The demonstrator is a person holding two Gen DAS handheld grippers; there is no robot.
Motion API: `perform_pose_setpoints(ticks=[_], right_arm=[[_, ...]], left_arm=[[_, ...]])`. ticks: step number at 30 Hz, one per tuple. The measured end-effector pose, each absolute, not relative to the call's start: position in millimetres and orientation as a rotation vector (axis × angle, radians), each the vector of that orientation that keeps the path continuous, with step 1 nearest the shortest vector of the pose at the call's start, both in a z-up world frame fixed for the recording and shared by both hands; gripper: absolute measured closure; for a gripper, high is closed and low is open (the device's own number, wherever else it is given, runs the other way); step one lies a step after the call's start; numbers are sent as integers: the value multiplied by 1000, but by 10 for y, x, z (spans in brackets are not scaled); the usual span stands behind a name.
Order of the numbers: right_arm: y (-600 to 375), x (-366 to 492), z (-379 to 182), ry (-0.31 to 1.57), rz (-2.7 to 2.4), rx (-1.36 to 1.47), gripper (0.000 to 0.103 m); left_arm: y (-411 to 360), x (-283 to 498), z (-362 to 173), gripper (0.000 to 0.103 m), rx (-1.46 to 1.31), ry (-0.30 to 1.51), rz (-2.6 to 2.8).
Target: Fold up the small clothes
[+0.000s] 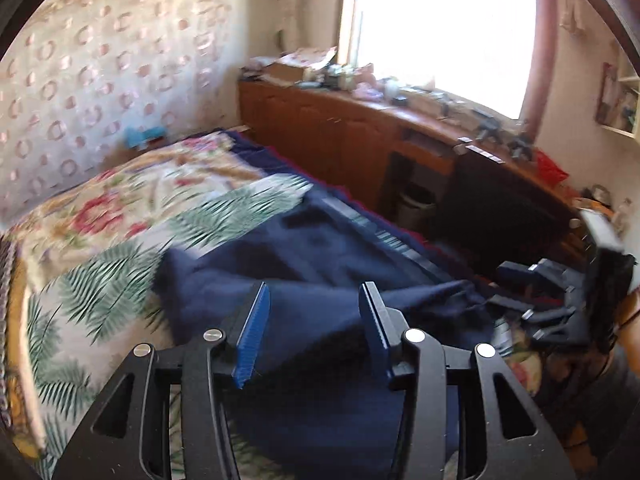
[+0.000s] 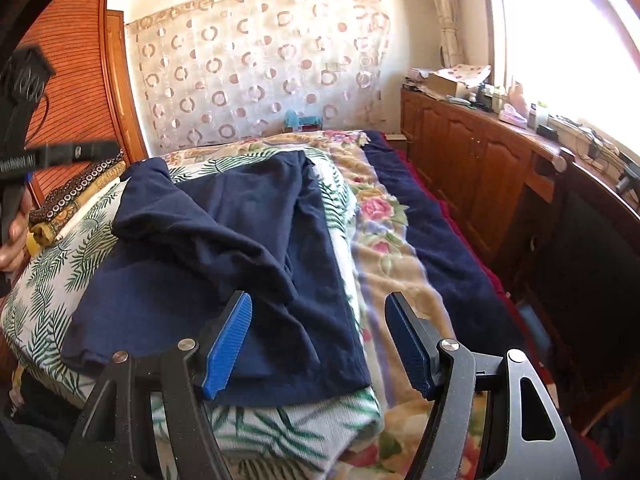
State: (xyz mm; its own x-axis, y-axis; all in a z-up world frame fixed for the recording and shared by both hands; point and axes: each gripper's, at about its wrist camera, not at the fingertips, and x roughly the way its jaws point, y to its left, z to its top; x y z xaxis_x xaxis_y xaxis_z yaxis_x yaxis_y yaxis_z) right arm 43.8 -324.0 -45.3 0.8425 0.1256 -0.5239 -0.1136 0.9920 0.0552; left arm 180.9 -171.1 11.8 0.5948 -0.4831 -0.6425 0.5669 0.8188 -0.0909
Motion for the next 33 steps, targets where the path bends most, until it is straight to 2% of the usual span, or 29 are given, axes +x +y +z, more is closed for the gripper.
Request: perform_pose_setpoints(ticks=[10,22,24,25,26,29,30,33], right_arm=[[-2920,932,-442,568,219,-19,32],[-2944,1448,-631,663,245,-32,32],[-3019,1482,-625,670,254,-18,32],[-3046,1482,-607,672,263,-10,32],[-3063,1487,-598,672,268,-7,32],[-3066,1501,-565,672,279,-14,33],[-3081,1497,-556,671,287,-10,42],[-3136,1520,-532,669,321,11,53]], left_arm=[[-1098,1989,-534,55,64,857,-510],[-1422,2224,-620,55,43,911,-665],[-1489,2279,-630,67,58,914,-669],[-1514,2309,-615,82,58,911,-672],[-1547,2352,-571,89,38,907,-686],[-1637,2493,-374,91,19,877,-726],[-1699,2555,-282,91,32,857,-735],[-1931,2786,-44,91,59,815,-762]])
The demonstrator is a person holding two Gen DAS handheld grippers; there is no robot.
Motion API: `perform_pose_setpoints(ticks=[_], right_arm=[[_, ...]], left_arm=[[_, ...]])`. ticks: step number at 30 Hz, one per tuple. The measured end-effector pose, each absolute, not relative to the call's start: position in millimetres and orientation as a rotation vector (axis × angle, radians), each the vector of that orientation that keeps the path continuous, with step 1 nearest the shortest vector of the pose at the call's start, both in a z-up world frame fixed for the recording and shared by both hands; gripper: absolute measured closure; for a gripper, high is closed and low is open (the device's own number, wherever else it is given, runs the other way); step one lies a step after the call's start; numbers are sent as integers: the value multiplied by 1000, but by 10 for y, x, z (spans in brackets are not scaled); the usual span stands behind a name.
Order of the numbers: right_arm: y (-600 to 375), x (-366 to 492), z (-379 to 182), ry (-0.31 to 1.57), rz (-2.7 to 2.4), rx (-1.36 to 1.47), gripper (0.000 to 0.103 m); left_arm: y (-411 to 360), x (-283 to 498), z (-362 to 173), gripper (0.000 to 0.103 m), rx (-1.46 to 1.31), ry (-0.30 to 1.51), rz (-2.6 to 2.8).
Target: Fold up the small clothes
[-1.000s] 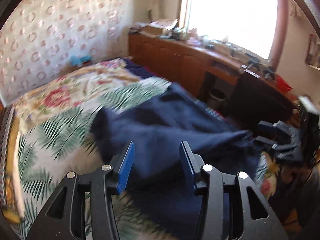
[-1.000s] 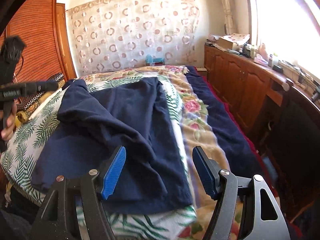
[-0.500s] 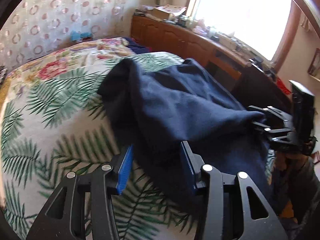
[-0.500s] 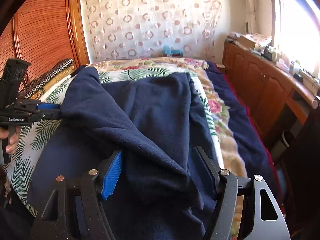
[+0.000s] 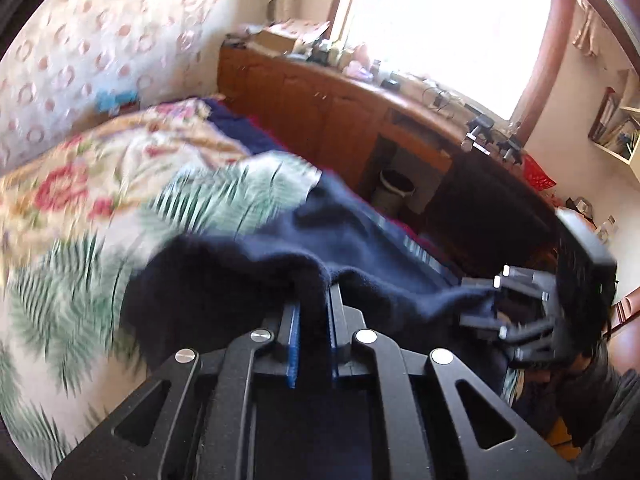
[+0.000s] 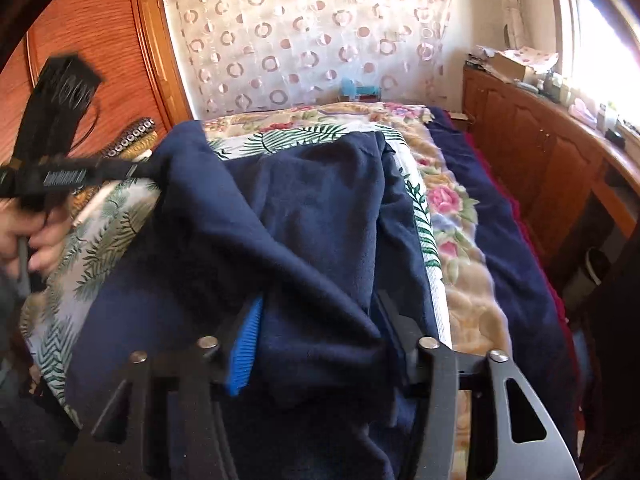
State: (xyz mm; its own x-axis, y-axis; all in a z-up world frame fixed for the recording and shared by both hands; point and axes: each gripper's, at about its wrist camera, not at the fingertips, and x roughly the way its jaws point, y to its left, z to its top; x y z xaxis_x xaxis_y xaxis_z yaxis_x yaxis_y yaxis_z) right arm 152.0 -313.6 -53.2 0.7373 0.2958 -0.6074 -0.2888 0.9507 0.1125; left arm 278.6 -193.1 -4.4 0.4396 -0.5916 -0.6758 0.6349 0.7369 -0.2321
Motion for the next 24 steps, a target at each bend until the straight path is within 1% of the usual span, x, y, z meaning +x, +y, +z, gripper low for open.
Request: perform_pose_setpoints(ticks=[1,4,5,6,7,9,10,13,16,17,18,19,20,21,23,24], right_arm=[[-3173,1534,-523,666,330,22,55],[-3274,1555,-515,663,344,55,73],[-3317,1556,-513,663,355,68,85],[-3320,1536,-511,661,366,76,95],[-3349,1521,-503,651,366,84,95],[-3441,1506,-480,644,344,107,96],[-3493,1481,-484,649,320,120,96],[-3642,1499,-532,668,247,142,96],[-3750,1496,-563,675,239,173,96],[-3754,1493,-553,672,235,171,96],[-3729,1489,-533,669,235,164,96],[-3705,1493,-507,663,237,154,96],[-3677,1507,-479,657,240,145,95],[-3632,1522,-452,655,248,136,92],[-3540,1584,-402,648,268,110,89],[-3489,1625,-374,646,272,95,86]], left_arm=[[-2014,2856,8,91,67,805,-772],[-2254,3053,88,91,100,794,-785],[-2367,3155,89,90,108,802,-790],[-2415,3212,90,89,116,809,-786],[-2499,3282,76,87,136,812,-781],[-2591,3356,59,72,147,812,-797],[-2615,3375,66,59,143,807,-812],[-2626,3347,91,56,149,798,-833],[-2556,3276,98,56,173,786,-807],[-2504,3249,92,52,178,787,-798],[-2461,3236,85,45,178,786,-790],[-2402,3214,79,32,175,781,-780],[-2343,3192,74,28,172,773,-769],[-2283,3174,65,27,173,768,-756],[-2180,3141,45,25,177,767,-731],[-2108,3116,35,25,174,767,-717]])
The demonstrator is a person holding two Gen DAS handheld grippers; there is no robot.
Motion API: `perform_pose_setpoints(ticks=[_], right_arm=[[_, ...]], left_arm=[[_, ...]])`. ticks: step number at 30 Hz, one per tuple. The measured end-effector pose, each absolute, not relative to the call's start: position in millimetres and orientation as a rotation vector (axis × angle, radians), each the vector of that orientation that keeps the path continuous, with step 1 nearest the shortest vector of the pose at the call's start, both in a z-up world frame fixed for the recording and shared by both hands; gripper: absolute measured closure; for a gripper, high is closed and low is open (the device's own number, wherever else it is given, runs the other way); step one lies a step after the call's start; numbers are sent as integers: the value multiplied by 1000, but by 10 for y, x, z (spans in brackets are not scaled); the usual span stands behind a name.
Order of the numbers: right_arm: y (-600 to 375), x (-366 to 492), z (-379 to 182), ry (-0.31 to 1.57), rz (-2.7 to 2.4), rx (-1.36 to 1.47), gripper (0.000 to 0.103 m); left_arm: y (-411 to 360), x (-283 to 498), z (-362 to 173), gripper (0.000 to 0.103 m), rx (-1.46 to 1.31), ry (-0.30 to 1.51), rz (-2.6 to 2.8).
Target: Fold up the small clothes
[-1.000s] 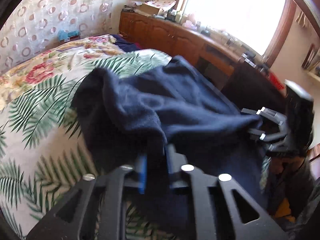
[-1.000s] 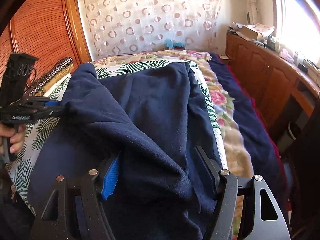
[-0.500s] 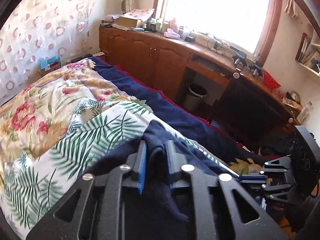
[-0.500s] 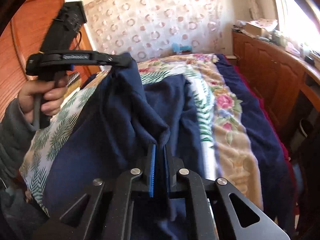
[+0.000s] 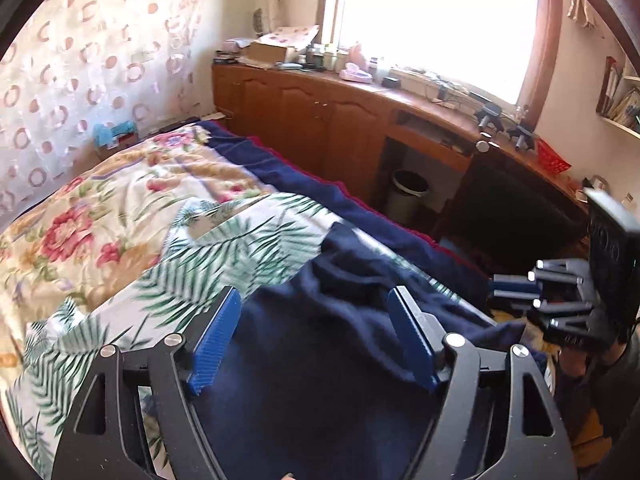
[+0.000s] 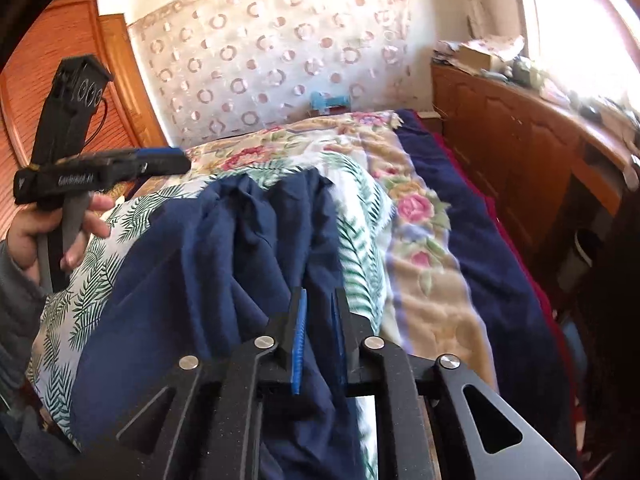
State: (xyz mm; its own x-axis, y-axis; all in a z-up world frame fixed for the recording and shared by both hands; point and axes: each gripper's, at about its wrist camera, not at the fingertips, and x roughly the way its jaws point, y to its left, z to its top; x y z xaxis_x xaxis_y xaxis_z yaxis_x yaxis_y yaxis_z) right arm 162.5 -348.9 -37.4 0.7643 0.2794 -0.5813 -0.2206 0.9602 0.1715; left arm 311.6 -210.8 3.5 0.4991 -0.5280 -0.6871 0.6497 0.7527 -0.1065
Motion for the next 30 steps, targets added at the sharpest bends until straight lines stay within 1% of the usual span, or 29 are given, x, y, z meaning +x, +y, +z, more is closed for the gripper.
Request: perform_pose_setpoints(ticks=[1,3,5,8,10,19,25,26,28,29,30], right_arm=[[-3436,1664,-336,644,279,81,82],[-3353,1758,-285,633,301,60,65],[-3247,1848,-249,625,318,45,59],[-3057,1998,-229,631,338,12,55],[-2953,2094,-217,639,351,5,55],[-2567,2610,-209,685,405,-23,55],[-2366,2857,-277,717,370,-64,55],[-2346,2881,-281,725,365,-69,60],[-2312,2954,-289,740,348,-84,66],[-2298,2979,-287,743,343,-91,77],[-2287,2999,-292,745,344,-100,85]], left_arm=[[-2044,3087,27,24,175,764,-702],[-1903,3025,7,24,173,756,-668],[-1747,2949,-28,24,161,758,-644],[-1502,2836,-82,24,133,755,-606],[-1385,2774,-127,25,121,749,-591],[-1075,2648,-293,24,93,701,-512],[-1021,2628,-353,24,113,681,-471],[-1017,2626,-354,24,115,679,-470],[-998,2620,-364,25,115,676,-477],[-992,2616,-372,25,114,675,-483],[-982,2614,-381,25,114,676,-485]])
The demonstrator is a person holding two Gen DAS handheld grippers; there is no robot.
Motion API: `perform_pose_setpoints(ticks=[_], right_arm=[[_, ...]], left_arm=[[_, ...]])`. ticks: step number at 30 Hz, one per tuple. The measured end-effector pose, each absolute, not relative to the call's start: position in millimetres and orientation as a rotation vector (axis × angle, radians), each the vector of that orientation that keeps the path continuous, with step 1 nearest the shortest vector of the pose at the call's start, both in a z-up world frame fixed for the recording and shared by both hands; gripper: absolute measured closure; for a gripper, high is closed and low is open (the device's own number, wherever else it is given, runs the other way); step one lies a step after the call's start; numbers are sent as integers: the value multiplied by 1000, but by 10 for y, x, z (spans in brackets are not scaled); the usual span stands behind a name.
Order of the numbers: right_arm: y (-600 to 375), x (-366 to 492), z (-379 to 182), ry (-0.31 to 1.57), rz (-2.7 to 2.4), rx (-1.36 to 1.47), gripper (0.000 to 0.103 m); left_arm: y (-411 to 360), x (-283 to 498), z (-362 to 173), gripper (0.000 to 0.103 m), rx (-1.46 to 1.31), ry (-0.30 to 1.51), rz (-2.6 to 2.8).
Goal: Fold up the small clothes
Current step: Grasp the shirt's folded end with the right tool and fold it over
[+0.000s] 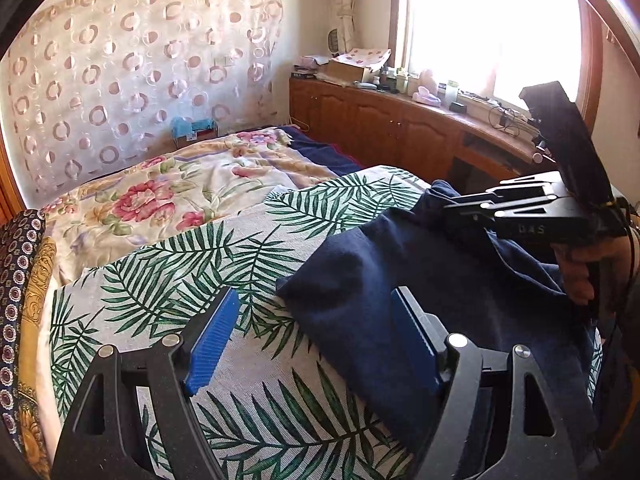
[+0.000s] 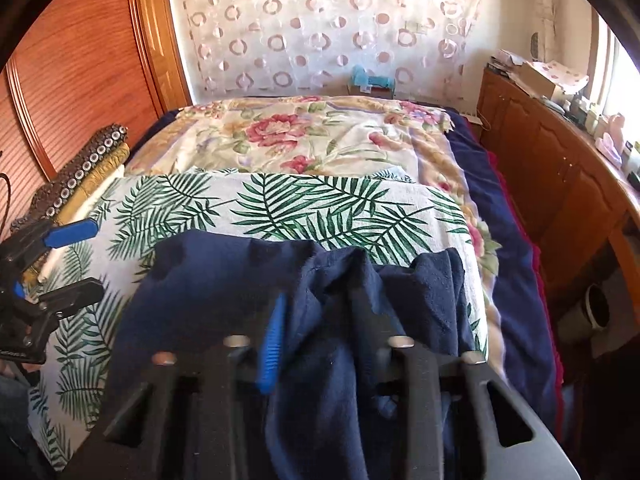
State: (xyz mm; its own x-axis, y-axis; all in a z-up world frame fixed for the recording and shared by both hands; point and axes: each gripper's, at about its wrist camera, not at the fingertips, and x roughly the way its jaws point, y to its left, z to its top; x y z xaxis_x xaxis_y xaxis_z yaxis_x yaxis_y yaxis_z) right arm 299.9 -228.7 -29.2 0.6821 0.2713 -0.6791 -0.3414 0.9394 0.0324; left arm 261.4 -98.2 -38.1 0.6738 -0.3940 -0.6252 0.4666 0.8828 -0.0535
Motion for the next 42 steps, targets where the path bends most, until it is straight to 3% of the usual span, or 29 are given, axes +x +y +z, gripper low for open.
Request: perform_pose_setpoints(ticks=[3,9,13,14,17,19,42], right_arm=[[-2244,3014,-277,736,361,-127,98],[-2509,2830,38,572,255,-52,100],[-2745,2996,31,606,176,0,99],[-2738,3052,-22,639,173,-12,99],[-2727,3162,-177,706,85,-76,72],[-2771,3172,-216,715,47,-80,66],[-3151,1586,-684,817,142,13,65]], left_arm=[[-960,2601,-396,24,117,679,-491],[-942,2583,-401,24,106,682,-500],[-965,2589,-414,24,108,688,-505],[-973,2589,-421,24,111,691,-504],[-986,2599,-435,24,115,698,-503],[-995,2607,-441,25,116,702,-504],[-1132,2635,-600,24,174,731,-479]])
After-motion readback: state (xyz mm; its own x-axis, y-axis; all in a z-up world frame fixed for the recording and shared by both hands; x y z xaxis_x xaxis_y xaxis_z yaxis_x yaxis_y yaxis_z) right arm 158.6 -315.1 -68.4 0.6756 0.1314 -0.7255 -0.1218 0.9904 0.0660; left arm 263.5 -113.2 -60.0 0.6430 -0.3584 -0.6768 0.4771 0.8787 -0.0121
